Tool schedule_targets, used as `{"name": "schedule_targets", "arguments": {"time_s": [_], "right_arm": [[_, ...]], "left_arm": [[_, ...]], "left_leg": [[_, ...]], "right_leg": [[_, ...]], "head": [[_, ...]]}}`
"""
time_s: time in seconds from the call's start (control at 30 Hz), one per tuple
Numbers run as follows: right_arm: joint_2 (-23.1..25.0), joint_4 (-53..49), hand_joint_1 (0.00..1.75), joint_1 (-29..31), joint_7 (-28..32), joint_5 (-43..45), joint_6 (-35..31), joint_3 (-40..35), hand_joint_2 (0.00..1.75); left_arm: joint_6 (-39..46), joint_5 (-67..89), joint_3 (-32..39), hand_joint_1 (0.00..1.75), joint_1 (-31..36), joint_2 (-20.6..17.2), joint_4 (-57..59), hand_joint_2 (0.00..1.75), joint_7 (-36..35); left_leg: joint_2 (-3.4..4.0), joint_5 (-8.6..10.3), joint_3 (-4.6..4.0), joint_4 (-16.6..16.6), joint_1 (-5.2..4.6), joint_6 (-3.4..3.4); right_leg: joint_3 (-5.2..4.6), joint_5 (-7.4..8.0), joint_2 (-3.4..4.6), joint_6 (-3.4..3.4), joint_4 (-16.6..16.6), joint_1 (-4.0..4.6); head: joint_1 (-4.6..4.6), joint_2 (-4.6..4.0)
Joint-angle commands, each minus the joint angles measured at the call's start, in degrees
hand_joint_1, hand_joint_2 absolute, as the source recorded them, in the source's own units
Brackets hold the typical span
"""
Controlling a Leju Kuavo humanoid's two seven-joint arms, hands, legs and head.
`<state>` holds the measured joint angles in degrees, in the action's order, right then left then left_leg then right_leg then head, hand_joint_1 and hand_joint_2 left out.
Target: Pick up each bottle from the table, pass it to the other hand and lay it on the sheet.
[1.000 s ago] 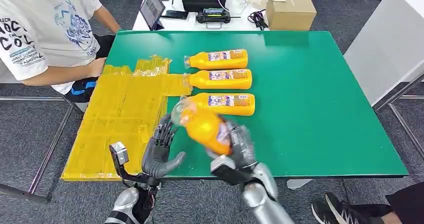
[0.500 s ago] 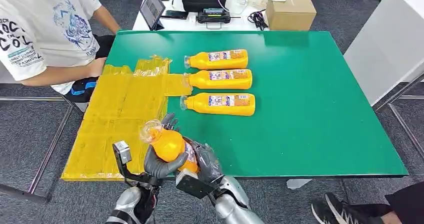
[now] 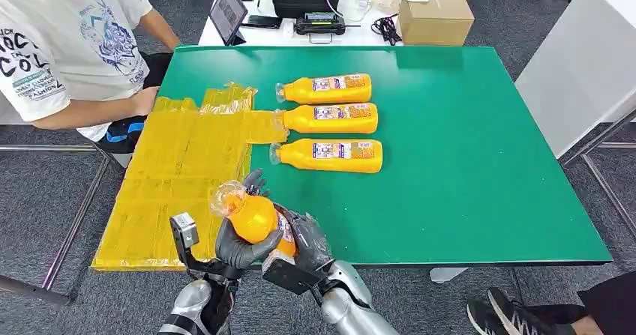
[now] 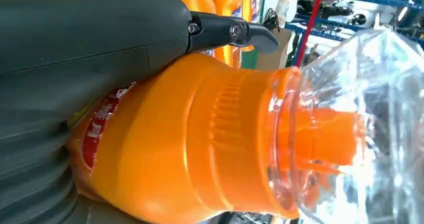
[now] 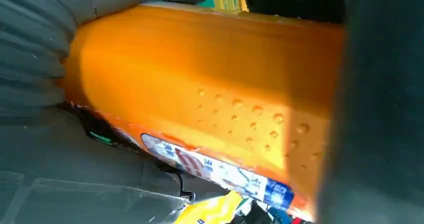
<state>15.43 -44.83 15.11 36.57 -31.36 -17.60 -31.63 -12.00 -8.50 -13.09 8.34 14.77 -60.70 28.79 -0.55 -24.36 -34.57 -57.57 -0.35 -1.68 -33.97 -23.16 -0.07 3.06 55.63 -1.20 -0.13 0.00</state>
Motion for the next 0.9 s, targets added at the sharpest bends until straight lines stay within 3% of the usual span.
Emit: {"name": "schedule_targets", "arguments": {"time_s": [0.03,0.23,0.27,0.3,0.33,0.37,0.73,0.9], "right_arm": [[-0.74,4.82,1.75,2.25,-1.46,-1.52,-1.15,-2.76,1.75],[-1.03,4.92,1.75,2.15,-2.09,-2.35,-3.06,-2.28,1.75],[-1.08,4.92,1.54,2.17,-2.39,-2.42,-3.27,-2.14,1.75],[-1.13,4.88,0.02,2.25,-2.57,-2.57,-3.51,-2.10,1.75],[-0.98,4.65,0.00,2.20,-3.82,-3.27,-5.53,-1.52,1.75],[-0.92,4.69,0.00,2.22,-3.92,-3.08,-5.19,-1.41,0.00],[-1.08,4.15,0.00,2.43,-4.47,-3.01,-5.50,-0.91,0.00],[-3.23,-6.42,0.00,0.04,-4.42,0.57,-3.26,2.51,0.00]], "left_arm": [[-4.96,-2.54,-1.72,1.75,0.95,-1.09,-1.21,1.75,0.49],[-4.88,-3.94,-0.65,1.75,0.47,-0.95,-3.81,1.75,0.37],[-4.69,-4.02,-0.51,1.75,0.38,-0.87,-4.03,1.75,0.38],[-4.61,-4.06,-0.38,1.75,0.40,-0.94,-4.11,1.75,0.38],[-3.88,-4.40,0.30,1.75,0.20,-0.71,-4.51,1.75,0.46],[-3.67,-4.44,0.44,1.75,0.15,-0.73,-4.70,1.75,0.51],[-3.05,-4.74,1.27,1.75,0.20,-0.85,-5.32,1.75,0.66],[2.98,-3.80,4.20,1.75,1.11,-0.93,-6.60,1.75,1.69]], "left_leg": [[0.03,-0.07,0.15,-0.01,0.09,0.10],[-0.02,-0.08,0.15,0.00,0.07,0.08],[-0.01,-0.05,0.10,0.00,0.05,0.07],[0.01,-0.13,0.22,-0.04,0.11,0.11],[-0.01,-0.09,0.16,-0.03,0.10,0.10],[-0.02,-0.06,0.13,0.00,0.07,0.08],[0.04,-0.07,0.15,0.01,0.06,0.08],[-0.02,-0.02,0.03,0.00,0.04,0.05]], "right_leg": [[0.17,-0.05,0.00,-0.13,-0.02,0.10],[0.18,-0.08,-0.05,-0.11,-0.03,0.08],[0.12,-0.05,-0.04,-0.08,-0.03,0.06],[0.26,-0.11,-0.04,-0.14,-0.03,0.13],[0.20,-0.08,-0.05,-0.12,-0.04,0.11],[0.15,-0.06,-0.05,-0.10,-0.03,0.08],[0.16,-0.05,0.01,-0.11,-0.03,0.07],[0.06,-0.02,-0.04,-0.07,-0.02,0.05]], "head": [[0.02,0.00],[0.00,0.00],[0.00,0.00],[0.00,0.00],[0.00,0.00],[0.00,0.00],[0.00,0.00],[0.02,0.00]]}}
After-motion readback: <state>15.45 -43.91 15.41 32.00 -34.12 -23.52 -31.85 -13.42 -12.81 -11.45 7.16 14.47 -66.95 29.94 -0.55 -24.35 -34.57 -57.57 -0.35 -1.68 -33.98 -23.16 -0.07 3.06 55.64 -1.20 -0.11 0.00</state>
